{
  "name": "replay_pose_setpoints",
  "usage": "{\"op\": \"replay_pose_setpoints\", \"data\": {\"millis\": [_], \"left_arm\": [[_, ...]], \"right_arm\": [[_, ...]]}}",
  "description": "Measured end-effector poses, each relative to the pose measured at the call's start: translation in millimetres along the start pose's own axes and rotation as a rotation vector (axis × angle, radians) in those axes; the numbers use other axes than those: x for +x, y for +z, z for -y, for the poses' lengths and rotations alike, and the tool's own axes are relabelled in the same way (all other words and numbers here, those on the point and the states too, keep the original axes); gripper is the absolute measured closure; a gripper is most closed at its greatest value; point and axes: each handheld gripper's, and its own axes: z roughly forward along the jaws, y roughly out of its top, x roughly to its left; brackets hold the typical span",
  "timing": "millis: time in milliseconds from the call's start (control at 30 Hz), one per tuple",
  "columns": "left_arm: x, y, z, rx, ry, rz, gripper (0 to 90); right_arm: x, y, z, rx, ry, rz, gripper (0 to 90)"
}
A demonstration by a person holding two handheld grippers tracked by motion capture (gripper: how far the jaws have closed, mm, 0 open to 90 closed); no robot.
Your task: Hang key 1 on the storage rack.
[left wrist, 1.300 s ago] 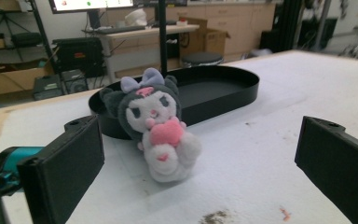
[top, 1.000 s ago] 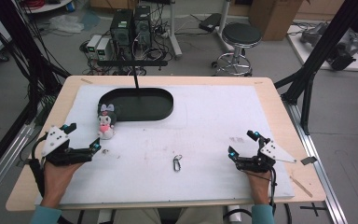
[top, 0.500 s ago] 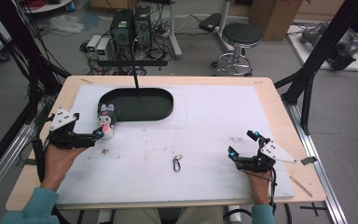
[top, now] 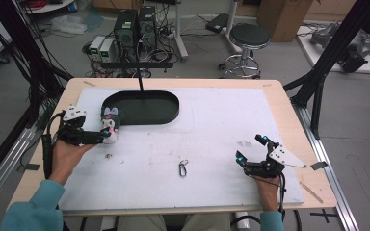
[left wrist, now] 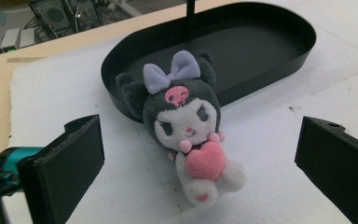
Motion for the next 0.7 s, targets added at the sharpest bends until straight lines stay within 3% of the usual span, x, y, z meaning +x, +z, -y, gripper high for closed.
{"op": "replay_pose_setpoints", "data": {"millis": [133,333,700], "left_arm": [[-4.1,8.2,-2.4,0.023,-0.001,-0.003,1.7],[-4.4,19.9,-0.3,0.065,0.005,-0.041,1.7],[-0.1,35.5,2.3,0.129,-0.064,-0.074,1.7]], "right_arm": [[0.2,0.0,-0.1,0.0,0.002,-0.001,0.6],[-0.1,0.0,0.0,-0.001,0.003,-0.003,0.7],[0.0,0.0,0.0,0.0,0.001,0.0,0.7]]}}
